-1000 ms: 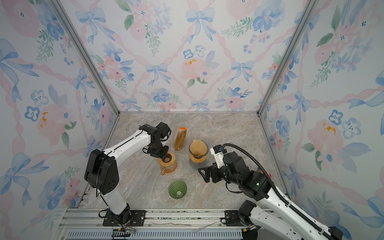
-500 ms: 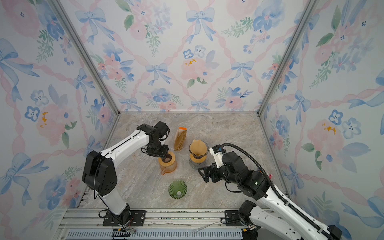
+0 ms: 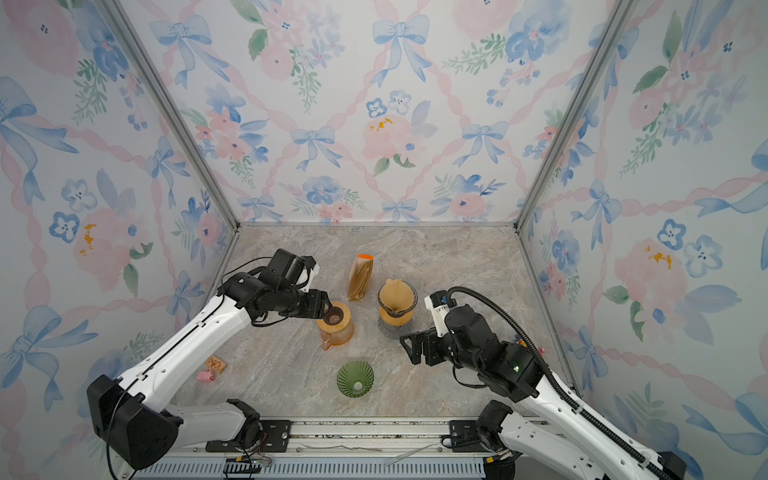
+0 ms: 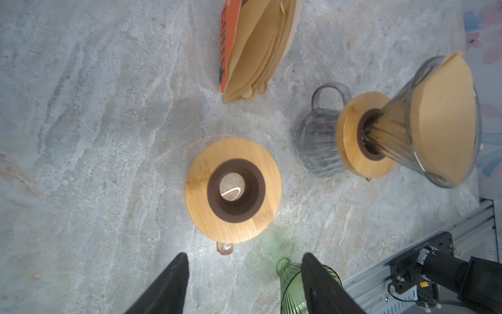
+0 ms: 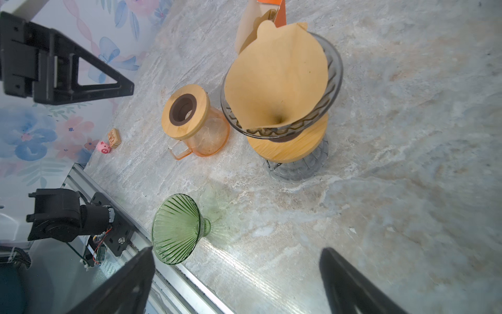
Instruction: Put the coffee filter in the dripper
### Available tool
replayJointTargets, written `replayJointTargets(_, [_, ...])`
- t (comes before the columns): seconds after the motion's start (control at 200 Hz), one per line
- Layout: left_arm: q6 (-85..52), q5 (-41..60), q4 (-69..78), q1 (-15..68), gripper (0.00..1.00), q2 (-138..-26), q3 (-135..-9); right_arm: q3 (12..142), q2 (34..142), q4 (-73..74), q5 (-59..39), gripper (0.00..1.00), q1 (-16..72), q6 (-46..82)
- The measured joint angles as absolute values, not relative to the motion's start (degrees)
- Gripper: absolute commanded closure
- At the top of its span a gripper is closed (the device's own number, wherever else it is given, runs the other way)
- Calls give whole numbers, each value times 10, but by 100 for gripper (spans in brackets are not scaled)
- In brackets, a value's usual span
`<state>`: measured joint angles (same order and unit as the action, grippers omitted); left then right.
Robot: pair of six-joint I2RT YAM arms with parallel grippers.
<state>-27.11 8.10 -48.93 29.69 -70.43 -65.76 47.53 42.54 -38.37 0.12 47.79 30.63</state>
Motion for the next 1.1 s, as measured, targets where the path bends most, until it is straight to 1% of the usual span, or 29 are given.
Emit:
replayJointTargets(0.095, [-295,83,-440,318,34,-650,-587,475,431,-385,23,4,503,326])
replayJointTargets(0.145, [-313,80,-421,327,29,-628,-558,475,435,-385,37,4,517,343])
replayJointTargets(0.195, [-324,80,-402,331,26,-609,-534,475,441,-385,51,4,530,361])
replayJointTargets(0.21, [-328,80,-396,332,24,-602,-527,475,444,-385,58,4,534,369])
replayJointTargets(0.235, [-332,81,-387,333,17,-593,-517,475,448,-385,66,4,538,379])
replayJointTargets(0.26, [-340,82,-376,334,4,-583,-507,476,454,-386,76,4,542,392])
replayJointTargets(0.275, [-340,83,-370,334,2,-577,-502,476,458,-387,82,4,544,401])
replayJointTargets(0.42, [-377,103,-306,338,2,-511,-449,476,495,-390,117,4,557,461])
replayJointTargets(0.575, [-409,112,-251,348,2,-441,-388,476,514,-385,141,4,592,472])
replayJointTargets(0.815, [-450,114,-222,372,2,-406,-339,496,572,-385,188,4,658,485])
replayJointTargets(0.87, [-462,116,-220,372,2,-402,-326,496,586,-378,189,0,668,490])
replayJointTargets(1.015, [-480,139,-219,372,2,-402,-300,496,628,-356,185,20,685,507])
replayJointTargets(1.1, [-484,157,-219,377,2,-403,-289,496,650,-336,172,28,688,518])
